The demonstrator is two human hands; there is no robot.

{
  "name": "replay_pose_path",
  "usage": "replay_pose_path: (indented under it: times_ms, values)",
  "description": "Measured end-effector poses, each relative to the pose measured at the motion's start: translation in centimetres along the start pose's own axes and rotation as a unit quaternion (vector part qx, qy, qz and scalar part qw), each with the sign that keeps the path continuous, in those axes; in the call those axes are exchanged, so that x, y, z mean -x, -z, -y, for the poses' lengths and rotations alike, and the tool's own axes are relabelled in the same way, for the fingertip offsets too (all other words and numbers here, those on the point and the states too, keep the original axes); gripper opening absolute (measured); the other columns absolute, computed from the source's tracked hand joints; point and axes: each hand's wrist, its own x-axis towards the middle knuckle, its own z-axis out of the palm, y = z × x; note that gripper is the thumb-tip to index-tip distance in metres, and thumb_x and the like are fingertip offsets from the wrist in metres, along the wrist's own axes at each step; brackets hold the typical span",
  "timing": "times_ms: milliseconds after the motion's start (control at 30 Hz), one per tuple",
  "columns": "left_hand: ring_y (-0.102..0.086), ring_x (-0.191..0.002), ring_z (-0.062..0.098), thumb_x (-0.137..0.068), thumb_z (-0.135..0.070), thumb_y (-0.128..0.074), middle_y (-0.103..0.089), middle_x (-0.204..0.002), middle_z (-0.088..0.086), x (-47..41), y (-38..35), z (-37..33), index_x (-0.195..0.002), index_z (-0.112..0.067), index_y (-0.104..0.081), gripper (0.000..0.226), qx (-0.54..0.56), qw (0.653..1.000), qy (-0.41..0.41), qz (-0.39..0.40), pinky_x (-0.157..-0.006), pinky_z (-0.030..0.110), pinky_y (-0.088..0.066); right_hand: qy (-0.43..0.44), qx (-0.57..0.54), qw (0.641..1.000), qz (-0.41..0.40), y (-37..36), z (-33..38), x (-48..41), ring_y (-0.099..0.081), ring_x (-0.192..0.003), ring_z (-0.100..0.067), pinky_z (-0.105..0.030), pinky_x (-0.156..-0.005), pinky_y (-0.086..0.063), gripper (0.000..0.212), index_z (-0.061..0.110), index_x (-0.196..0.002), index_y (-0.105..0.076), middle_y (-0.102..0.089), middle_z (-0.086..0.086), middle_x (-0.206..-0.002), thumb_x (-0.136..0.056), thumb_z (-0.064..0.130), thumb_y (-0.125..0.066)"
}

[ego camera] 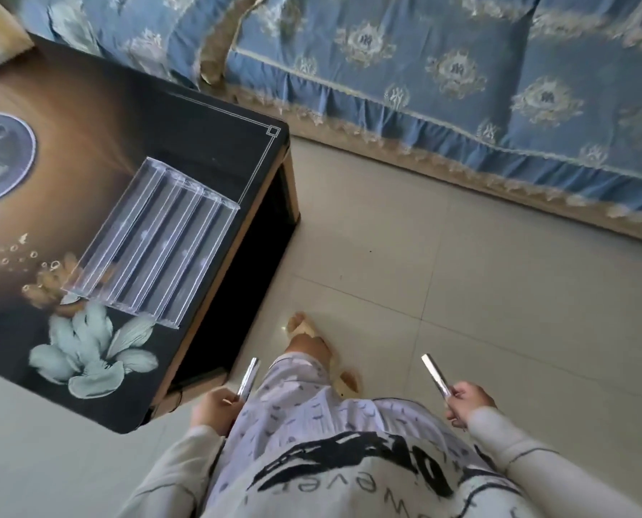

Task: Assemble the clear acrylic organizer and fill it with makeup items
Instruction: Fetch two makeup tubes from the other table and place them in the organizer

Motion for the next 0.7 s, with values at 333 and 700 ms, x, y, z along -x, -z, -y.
replay_pose_path:
  times_ms: [333, 700]
  values:
    - [-0.053, -0.063, 0.020, -0.086, -0.019, -0.058, -0.059, -0.068, 0.004, -4.3, 6.9, -5.6, -0.068, -0.018, -0.054, 0.019, 0.049, 0.998, -0.029, -0.034, -0.069, 0.027, -0.049, 0.042, 0.107, 0.993, -0.001, 1.1, 12.0, -2.2, -0.044, -0.044, -0.010, -0.006, -0.024, -0.027, 0.023, 0.008, -0.066, -0.053, -0.051, -0.002, -0.049, -0.086, -0.003, -0.051]
    - [-0.051, -0.061, 0.020, -0.085, -0.015, -0.056, -0.059, -0.070, 0.006, -5.8, 10.2, -6.6, -0.080, -0.013, -0.062, 0.008, 0.160, 0.985, 0.015, -0.057, -0.063, 0.022, -0.042, 0.139, 0.315, 0.937, 0.060, -1.4, 27.5, -3.1, -0.062, -0.102, -0.025, -0.021, -0.076, -0.045, 0.028, 0.002, -0.115, -0.059, -0.065, -0.013, -0.118, -0.090, 0.010, -0.053]
